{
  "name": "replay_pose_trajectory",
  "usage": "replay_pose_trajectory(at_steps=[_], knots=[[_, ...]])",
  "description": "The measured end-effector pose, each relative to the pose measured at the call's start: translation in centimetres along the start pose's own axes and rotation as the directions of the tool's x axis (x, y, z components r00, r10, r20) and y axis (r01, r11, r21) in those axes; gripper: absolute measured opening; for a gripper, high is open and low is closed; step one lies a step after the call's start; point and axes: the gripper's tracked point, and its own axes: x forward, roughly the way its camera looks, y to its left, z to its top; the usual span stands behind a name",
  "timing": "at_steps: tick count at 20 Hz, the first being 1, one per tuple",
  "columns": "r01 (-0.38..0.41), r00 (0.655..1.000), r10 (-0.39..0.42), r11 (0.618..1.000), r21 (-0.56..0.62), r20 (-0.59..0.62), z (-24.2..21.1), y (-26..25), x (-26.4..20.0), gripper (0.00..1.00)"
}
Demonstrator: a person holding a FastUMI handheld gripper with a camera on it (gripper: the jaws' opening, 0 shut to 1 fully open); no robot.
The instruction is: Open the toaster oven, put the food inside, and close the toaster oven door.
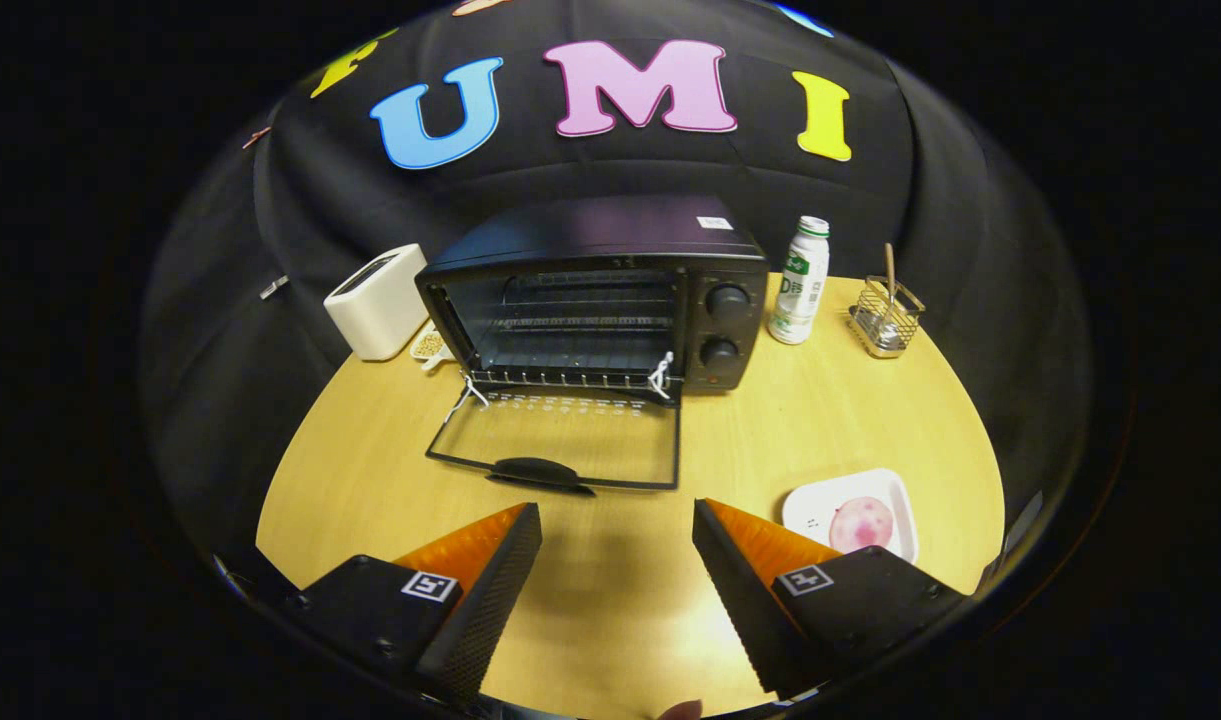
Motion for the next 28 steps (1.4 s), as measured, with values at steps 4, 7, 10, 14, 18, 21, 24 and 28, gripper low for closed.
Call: replay_pose_trajectory(at_steps=[4,7,10,14,18,21,24,28], knots=[[0.017,0.994,-0.013,0.999,0.04,-0.113,-1.0,-7.4,-2.0,1.0],[0.029,0.977,-0.014,0.997,0.071,-0.213,-1.9,-12.7,-2.7,0.99],[0.057,0.946,-0.018,0.992,0.111,-0.322,-3.1,-17.8,-2.5,0.99],[0.081,0.892,-0.025,0.991,0.104,-0.451,-5.1,-23.4,-0.8,0.99],[0.083,0.826,-0.03,0.994,0.069,-0.563,-8.1,-26.8,1.2,1.0],[0.045,0.793,-0.008,0.998,0.045,-0.609,-9.4,-27.3,2.9,0.9],[0.015,0.775,0.017,0.999,0.045,-0.632,-9.9,-27.0,4.2,0.76],[0.028,0.751,0.007,0.999,0.042,-0.66,-10.9,-28.0,5.4,0.43]])
